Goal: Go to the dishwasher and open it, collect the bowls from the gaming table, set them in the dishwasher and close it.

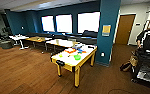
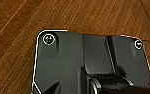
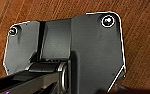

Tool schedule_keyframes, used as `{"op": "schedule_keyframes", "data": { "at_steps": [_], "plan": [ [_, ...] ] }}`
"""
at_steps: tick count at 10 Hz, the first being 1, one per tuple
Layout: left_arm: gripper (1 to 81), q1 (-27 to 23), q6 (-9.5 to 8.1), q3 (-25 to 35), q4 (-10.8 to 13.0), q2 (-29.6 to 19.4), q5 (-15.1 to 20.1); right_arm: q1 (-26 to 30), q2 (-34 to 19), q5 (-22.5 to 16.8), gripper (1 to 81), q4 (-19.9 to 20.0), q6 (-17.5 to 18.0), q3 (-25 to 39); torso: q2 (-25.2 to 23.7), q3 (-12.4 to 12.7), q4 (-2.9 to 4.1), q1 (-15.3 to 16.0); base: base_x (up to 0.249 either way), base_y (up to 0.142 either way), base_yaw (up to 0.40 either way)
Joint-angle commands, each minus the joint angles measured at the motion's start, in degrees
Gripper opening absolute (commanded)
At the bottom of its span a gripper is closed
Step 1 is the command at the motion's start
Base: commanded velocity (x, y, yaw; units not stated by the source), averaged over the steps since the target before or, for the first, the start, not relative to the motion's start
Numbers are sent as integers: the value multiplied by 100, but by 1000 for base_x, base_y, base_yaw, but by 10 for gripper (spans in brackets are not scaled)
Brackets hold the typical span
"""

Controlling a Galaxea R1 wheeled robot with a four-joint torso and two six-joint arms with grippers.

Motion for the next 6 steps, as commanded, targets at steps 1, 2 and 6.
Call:
{"op": "schedule_keyframes", "data": {
  "at_steps": [1, 2, 6],
  "plan": [
    [811, -262, 30, -13, -9, -39, 314, 347, 3, -290, 811, -11, -14, -2, 0, 0, 0, 3, 0, -63, 0],
    [811, -262, 30, -13, -18, -30, 314, 347, 3, -289, 811, -11, -14, -11, 0, 0, 0, 3, 0, 0, 0],
    [811, -262, 30, -13, 0, -30, 305, 356, 3, -289, 811, -11, -14, -2, 0, 0, 0, 3, 0, 0, 0]
  ]
}}
